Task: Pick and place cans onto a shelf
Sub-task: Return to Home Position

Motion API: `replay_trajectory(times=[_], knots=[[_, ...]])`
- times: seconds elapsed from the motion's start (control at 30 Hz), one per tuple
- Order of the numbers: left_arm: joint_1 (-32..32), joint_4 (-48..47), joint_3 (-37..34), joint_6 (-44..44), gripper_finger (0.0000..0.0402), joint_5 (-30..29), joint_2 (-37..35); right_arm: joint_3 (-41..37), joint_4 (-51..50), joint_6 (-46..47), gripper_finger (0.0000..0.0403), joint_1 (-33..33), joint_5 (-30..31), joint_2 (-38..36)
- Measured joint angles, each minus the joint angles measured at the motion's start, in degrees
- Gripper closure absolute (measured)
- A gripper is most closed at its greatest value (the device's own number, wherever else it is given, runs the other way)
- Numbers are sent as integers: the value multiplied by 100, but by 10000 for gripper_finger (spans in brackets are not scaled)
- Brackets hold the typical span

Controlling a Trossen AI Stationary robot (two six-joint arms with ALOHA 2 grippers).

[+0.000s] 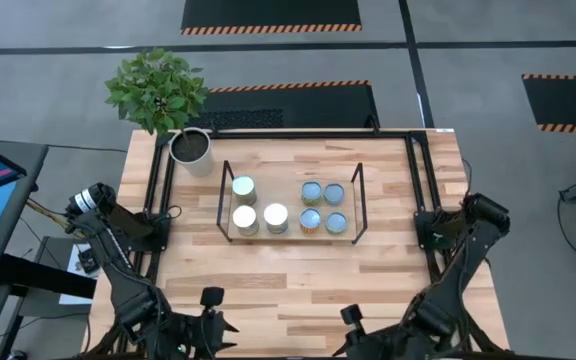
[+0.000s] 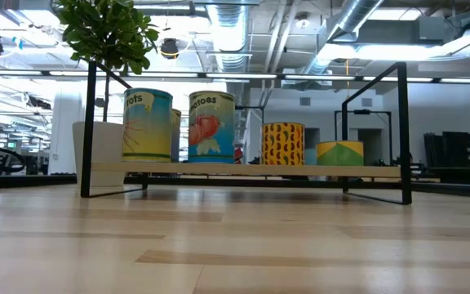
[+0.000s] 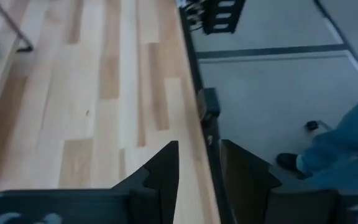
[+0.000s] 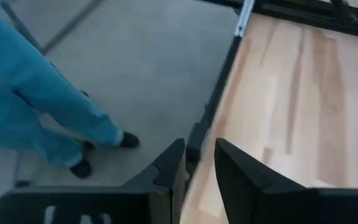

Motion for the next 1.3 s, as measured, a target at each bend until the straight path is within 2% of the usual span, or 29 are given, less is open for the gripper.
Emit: replay_trajectory(times=[0.13,0.27,0.37,0.43,0.5,0.67,0.87,0.97,1.17,1.3], knots=[[79,669,-64,452,297,172,0,-1265,1817,-305,291,-95,-487,-353],[291,2411,-754,1213,297,683,14,-2355,3533,-427,291,-282,-1028,-625],[669,3659,-1398,1487,297,1565,17,-2885,4019,-437,291,-428,-1043,-746],[1010,4161,-1772,1423,297,2172,17,-3121,4168,-443,291,-547,-1061,-824],[1325,4593,-2111,1326,297,2536,17,-3343,4313,-454,291,-675,-1183,-902],[1786,5018,-2858,1102,297,2678,-214,-4062,4828,-560,291,-1033,-1623,-1134],[1741,5637,-3996,940,297,2405,-1259,-5369,6056,-228,291,-1305,-1747,-1788],[1692,6262,-4765,739,297,2337,-1891,-5964,6577,-326,291,-1316,-1752,-2240],[1676,7810,-6106,313,297,2786,-2864,-6895,7106,-456,291,-1364,-1764,-3232],[1681,8445,-6852,346,297,2576,-3444,-7545,7546,-496,291,-1513,-1762,-3925]])
